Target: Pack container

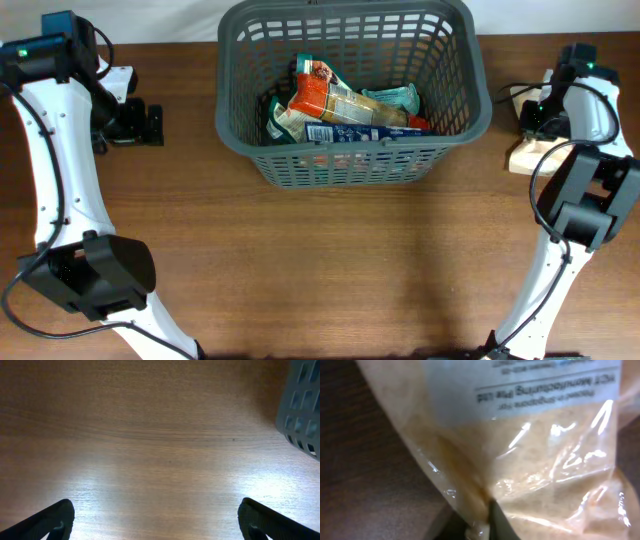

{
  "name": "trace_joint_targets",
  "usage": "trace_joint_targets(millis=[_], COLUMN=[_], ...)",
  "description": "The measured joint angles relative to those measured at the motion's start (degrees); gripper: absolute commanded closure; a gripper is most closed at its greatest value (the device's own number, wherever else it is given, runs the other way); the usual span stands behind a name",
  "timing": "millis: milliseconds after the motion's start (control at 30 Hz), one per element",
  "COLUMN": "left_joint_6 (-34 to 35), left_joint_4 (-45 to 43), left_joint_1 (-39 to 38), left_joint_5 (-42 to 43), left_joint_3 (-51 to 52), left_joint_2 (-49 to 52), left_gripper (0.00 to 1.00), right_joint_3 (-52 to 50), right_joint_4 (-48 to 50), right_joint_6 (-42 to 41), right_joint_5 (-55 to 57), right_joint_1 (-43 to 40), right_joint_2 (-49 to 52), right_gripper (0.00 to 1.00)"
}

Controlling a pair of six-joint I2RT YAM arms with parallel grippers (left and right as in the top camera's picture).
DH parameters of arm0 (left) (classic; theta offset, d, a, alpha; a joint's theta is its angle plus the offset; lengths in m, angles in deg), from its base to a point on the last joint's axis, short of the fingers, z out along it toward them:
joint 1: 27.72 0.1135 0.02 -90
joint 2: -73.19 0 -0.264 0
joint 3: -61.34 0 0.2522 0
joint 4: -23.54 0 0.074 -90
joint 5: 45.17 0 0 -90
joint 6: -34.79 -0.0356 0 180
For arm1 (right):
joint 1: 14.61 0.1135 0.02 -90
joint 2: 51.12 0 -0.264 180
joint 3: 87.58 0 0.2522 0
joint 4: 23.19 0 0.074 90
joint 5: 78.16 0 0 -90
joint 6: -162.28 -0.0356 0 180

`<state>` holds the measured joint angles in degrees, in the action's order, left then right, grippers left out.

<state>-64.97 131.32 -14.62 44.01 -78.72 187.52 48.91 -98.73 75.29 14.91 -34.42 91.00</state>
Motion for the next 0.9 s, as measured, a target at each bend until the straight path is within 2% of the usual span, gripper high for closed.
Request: trace_joint_targets(millis=[633, 900], left_joint_6=[0.00, 0.00], left_joint_4=[0.00, 0.00], left_joint_1=[0.00, 0.00], left_joint_5=[0.00, 0.00], left_joint_3=[0.00, 0.00], left_joint_2=[0.00, 0.00], left_gripper=[0.01, 0.01], right_joint_3=[1.31, 4.70], right_joint_4=[-1.79, -2.84], right_joint_6=[-2.56, -3.26], right_joint_5=[-3.89, -4.72], right_joint_1=[-0.44, -0.42], right_joint_2=[-0.28, -3.93], right_gripper=[0.96, 0.96])
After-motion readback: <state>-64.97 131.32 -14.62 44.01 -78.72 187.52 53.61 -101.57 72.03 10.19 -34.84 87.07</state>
